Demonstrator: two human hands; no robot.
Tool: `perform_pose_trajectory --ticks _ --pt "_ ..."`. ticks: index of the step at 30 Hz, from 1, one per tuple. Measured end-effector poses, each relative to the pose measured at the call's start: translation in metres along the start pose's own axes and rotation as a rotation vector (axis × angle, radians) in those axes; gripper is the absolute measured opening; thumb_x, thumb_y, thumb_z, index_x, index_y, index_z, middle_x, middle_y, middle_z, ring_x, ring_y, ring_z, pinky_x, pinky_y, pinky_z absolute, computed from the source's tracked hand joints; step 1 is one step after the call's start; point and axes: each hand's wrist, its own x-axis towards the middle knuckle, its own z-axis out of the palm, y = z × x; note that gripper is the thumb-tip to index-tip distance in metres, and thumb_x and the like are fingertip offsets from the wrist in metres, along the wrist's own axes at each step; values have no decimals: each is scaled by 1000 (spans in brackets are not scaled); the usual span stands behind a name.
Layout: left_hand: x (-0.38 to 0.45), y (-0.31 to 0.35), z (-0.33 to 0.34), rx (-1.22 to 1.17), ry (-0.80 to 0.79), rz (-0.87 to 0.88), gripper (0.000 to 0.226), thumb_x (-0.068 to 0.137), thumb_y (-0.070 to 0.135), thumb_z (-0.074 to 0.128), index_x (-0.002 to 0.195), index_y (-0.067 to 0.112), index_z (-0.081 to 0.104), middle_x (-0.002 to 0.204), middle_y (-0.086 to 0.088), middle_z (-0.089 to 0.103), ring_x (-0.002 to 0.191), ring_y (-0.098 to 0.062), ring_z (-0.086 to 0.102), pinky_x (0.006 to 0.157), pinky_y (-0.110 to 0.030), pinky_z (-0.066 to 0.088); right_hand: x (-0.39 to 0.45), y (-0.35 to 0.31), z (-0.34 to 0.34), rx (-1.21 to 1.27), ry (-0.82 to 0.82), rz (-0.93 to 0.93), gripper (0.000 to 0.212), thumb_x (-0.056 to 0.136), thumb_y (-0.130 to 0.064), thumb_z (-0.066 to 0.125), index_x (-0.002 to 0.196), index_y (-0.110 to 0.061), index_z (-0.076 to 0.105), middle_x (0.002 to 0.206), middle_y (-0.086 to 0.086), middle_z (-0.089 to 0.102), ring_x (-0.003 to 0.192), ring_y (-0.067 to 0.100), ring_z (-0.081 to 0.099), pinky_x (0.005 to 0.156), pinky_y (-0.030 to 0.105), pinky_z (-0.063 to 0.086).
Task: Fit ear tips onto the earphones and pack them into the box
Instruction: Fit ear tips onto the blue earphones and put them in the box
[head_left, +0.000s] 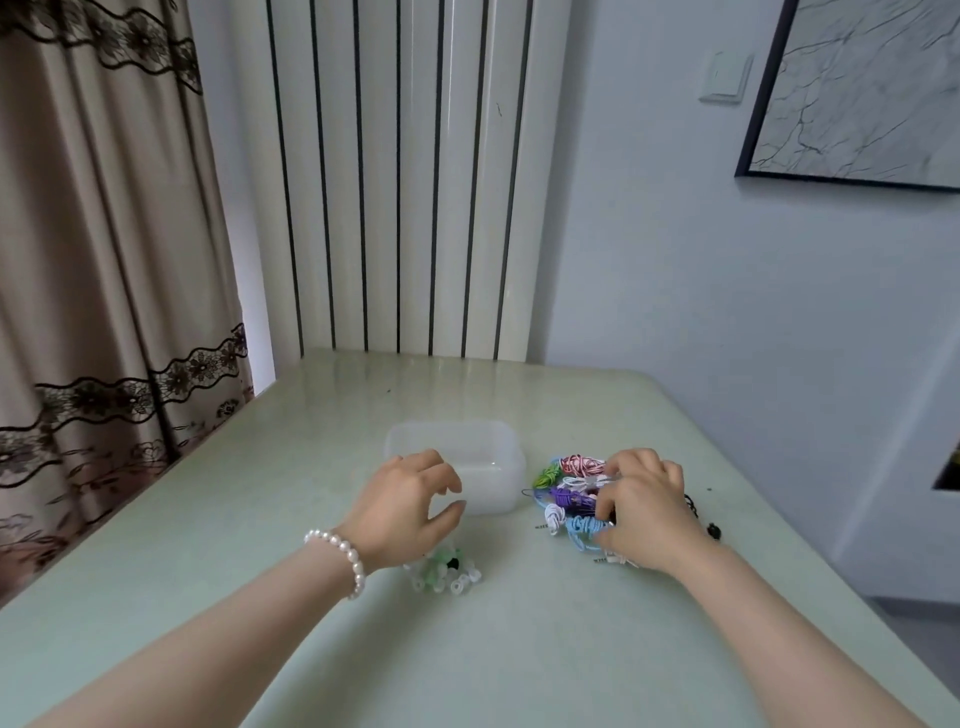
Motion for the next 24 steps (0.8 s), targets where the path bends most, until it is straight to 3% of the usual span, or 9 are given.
perform_pose_trajectory --ticks 4,7,10,17,21,24 --pt "7 -1 -1 -148 41 -80 42 76 52 40 90 20 65 83 14 53 68 -8 55 68 -8 33 11 -1 -26 242 31 126 19 65 -32 75 62 -35 57 109 -9 50 113 14 36 86 28 19" --pt "13 0 1 -246 61 -132 23 81 42 52 86 23 64 82 14 56 72 -2 54 66 -13 38 19 -5 -43 378 6 181 19 65 -32 79 62 -28 61 89 -7 60 94 14 50 88 31 32" --pt "19 6 2 -361 85 -195 4 84 26 61 85 24 65 84 11 61 78 1 54 66 -7 36 29 -10 -51 646 26 214 18 65 -27 81 64 -17 66 67 -5 62 69 14 55 67 27 41" --pt "24 12 18 -493 47 -257 10 85 22 61 78 29 62 84 12 63 80 3 52 61 -6 36 51 -17 -49 969 287 326 20 73 -25 74 65 -9 65 67 4 68 69 21 59 73 36 48" --pt "25 10 21 -624 59 -331 11 85 23 62 83 33 63 89 16 63 80 5 53 66 -10 39 52 -31 -49 1217 213 287 15 78 -17 68 72 -5 62 67 6 68 56 14 56 54 22 40" --pt "28 11 15 -806 53 -363 16 87 30 58 102 34 62 107 17 63 98 6 55 85 -14 40 50 -45 -47 1478 67 234 11 81 -10 63 72 -6 59 67 10 68 51 18 60 50 23 41"
